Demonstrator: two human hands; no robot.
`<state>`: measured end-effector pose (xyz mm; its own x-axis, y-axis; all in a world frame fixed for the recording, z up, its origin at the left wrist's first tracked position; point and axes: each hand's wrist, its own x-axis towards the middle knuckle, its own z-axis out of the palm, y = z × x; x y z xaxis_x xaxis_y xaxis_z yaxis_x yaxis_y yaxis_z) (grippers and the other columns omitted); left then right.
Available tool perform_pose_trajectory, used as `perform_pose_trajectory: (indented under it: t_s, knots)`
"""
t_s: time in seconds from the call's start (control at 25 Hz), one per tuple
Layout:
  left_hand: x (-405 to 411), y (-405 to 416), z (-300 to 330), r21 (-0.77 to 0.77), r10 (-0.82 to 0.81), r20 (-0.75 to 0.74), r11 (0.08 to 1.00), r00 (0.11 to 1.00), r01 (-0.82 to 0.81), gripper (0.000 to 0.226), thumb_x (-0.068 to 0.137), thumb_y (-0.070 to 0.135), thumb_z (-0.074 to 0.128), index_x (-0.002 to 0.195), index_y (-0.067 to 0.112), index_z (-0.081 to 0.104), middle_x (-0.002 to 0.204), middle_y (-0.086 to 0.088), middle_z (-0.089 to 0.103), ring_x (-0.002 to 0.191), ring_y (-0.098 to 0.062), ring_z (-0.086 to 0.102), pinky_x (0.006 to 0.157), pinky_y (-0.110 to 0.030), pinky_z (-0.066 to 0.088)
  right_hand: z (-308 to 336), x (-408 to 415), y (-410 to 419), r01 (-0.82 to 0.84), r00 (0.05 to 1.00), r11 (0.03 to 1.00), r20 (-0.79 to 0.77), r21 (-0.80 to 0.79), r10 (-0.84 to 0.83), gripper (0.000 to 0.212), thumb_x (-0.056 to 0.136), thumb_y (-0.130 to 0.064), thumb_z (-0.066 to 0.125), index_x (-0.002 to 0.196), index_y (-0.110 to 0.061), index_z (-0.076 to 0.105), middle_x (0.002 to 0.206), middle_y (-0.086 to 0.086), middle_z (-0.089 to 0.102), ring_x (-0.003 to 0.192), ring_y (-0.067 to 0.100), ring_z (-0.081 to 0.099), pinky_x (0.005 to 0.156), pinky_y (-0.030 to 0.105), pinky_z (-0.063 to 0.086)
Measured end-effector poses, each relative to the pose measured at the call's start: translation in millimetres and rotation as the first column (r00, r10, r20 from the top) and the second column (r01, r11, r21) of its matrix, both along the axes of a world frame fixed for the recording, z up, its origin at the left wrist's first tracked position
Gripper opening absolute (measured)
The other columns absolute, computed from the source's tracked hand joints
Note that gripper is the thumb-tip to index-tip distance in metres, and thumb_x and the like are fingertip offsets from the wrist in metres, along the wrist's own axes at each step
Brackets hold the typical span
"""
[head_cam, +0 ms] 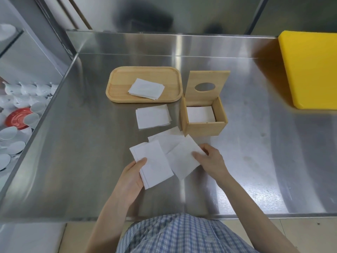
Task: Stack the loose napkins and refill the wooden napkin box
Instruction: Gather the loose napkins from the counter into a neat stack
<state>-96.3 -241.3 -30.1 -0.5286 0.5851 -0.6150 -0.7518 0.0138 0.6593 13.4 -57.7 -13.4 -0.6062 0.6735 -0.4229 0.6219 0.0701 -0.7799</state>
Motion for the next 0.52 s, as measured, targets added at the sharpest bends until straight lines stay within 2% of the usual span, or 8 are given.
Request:
perform_pose_trajectory:
  t_s: [0.08, 0.16, 0.24, 0.28, 0.36, 0.4, 0.52]
  knots:
    - [-0.2, 0.1, 0.4, 0.011, -0.005, -0.004, 1.000, 1.000, 0.005, 0.022, 0.095, 0.015, 0.043, 0.106, 0.010, 0.061, 0.089, 0.001, 0.078, 0.081, -0.013, 0.074, 0.064, -0.027, 0.059, 12.2, 1.9, 2.2, 0.028, 0.993, 0.998, -0.110, -0.065, -0.035, 0.008, 0.090, -0.013, 0.055, 0.097, -0.009, 0.059, 0.081, -0.005, 0.058, 0.075, 0.011, 0.054, 0.066, 0.020, 0.043]
    - [-0.8, -0.4, 0.8, 0.003, -0.011, -0.020, 1.000, 1.000, 0.011, 0.022, 0.095, 0.015, 0.043, 0.105, 0.011, 0.062, 0.088, 0.001, 0.078, 0.081, -0.012, 0.074, 0.069, -0.030, 0.057, 25.0, 3.7, 4.7, 0.028, 0.983, 0.998, -0.180, -0.057, -0.038, 0.007, 0.091, -0.015, 0.056, 0.096, -0.011, 0.058, 0.081, -0.006, 0.058, 0.073, 0.006, 0.054, 0.069, 0.023, 0.045]
    - [-1.2, -1.3, 1.0, -0.015, -0.020, -0.039, 1.000, 0.999, 0.019, 0.022, 0.095, 0.016, 0.044, 0.101, 0.012, 0.064, 0.087, 0.001, 0.077, 0.080, -0.012, 0.073, 0.074, -0.033, 0.054, 40.5, 4.7, 7.7, 0.008, 0.971, 0.999, -0.238, -0.048, -0.019, 0.008, 0.090, -0.015, 0.057, 0.097, -0.012, 0.060, 0.083, -0.005, 0.061, 0.072, 0.006, 0.057, 0.064, 0.017, 0.046]
    - [-1.2, -1.6, 1.3, -0.034, -0.026, -0.048, 0.999, 0.999, 0.024, 0.022, 0.095, 0.016, 0.044, 0.098, 0.012, 0.065, 0.086, 0.001, 0.077, 0.080, -0.013, 0.073, 0.075, -0.034, 0.053, 48.7, 4.7, 9.1, -0.025, 0.966, 0.997, -0.260, -0.067, 0.007, 0.010, 0.090, -0.015, 0.058, 0.099, -0.012, 0.061, 0.086, -0.003, 0.064, 0.075, 0.010, 0.060, 0.067, 0.016, 0.048]
    - [-1.1, -0.6, 2.2, -0.072, -0.041, -0.059, 0.997, 0.997, 0.037, 0.021, 0.094, 0.017, 0.046, 0.095, 0.012, 0.066, 0.083, 0.001, 0.077, 0.079, -0.014, 0.071, 0.074, -0.035, 0.054, 63.9, 3.2, 9.1, -0.166, 0.953, 0.977, -0.278, -0.137, 0.123, 0.016, 0.088, -0.015, 0.060, 0.103, -0.009, 0.064, 0.093, 0.002, 0.068, 0.085, 0.017, 0.064, 0.080, 0.025, 0.052]
    - [-0.7, 0.7, 3.0, -0.076, -0.045, -0.060, 0.996, 0.997, 0.041, 0.022, 0.094, 0.018, 0.046, 0.095, 0.011, 0.067, 0.082, 0.000, 0.077, 0.077, -0.014, 0.071, 0.072, -0.035, 0.055, 70.5, 1.2, 7.2, -0.259, 0.937, 0.949, -0.284, -0.179, 0.202, 0.016, 0.088, -0.014, 0.061, 0.102, -0.010, 0.065, 0.092, 0.001, 0.069, 0.087, 0.015, 0.065, 0.083, 0.027, 0.053]
    - [2.3, 7.5, 8.1, -0.070, -0.069, -0.058, 0.995, 0.996, 0.064, 0.024, 0.094, 0.018, 0.045, 0.101, 0.007, 0.066, 0.080, -0.001, 0.075, 0.069, -0.013, 0.071, 0.063, -0.028, 0.056, 80.7, -11.0, -6.1, -0.462, 0.878, 0.842, -0.278, -0.280, 0.389, 0.008, 0.088, -0.013, 0.061, 0.090, -0.019, 0.066, 0.083, -0.008, 0.069, 0.077, 0.003, 0.066, 0.075, 0.014, 0.053]
